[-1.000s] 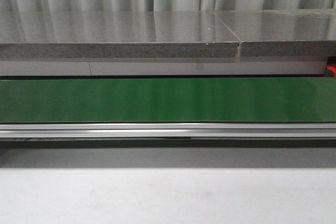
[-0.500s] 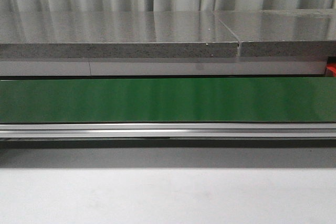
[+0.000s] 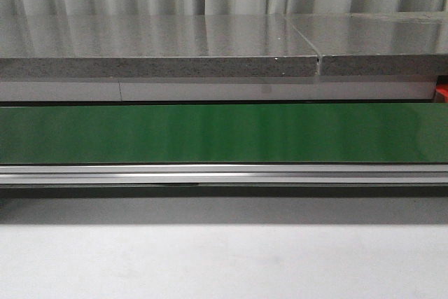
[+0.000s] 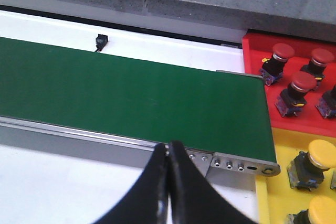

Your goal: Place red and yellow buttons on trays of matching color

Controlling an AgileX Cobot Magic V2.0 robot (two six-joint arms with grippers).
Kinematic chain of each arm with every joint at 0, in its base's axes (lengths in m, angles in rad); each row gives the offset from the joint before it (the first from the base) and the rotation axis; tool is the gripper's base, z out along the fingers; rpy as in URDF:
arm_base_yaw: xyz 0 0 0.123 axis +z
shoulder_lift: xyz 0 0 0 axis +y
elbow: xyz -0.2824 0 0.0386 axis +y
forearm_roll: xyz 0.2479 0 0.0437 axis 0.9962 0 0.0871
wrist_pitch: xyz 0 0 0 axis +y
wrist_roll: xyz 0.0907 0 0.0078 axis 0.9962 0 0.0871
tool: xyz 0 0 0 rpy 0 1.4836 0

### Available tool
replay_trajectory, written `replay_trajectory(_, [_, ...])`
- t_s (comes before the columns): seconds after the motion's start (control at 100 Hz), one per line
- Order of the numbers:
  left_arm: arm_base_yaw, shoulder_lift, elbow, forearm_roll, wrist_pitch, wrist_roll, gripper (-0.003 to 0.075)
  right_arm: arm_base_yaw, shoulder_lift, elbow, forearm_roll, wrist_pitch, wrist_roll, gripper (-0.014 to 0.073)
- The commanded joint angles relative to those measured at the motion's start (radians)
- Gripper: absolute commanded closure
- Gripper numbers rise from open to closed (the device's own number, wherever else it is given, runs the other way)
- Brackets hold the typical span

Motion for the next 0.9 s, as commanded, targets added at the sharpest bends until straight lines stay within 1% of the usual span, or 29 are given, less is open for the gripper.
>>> replay_trajectory(0.0, [-0.009, 0.008, -0.027, -0.017, -0.07, -0.001, 0.0739, 0.0, 0.009, -0.025, 0.015, -0.064, -0.011, 0.0713])
replay_trajectory(0.73, [-0.009, 0.008, -0.027, -0.017, -0.07, -0.001, 0.0739, 0.0, 0.009, -0.025, 0.017, -0.065, -0.011, 0.0713])
replay_trajectory(0.89, [-0.009, 0.008, -0.027, -0.017, -0.07, -0.001, 0.0739, 0.0, 0.006, -0.025, 0.01, -0.071, 0.02, 0.0713])
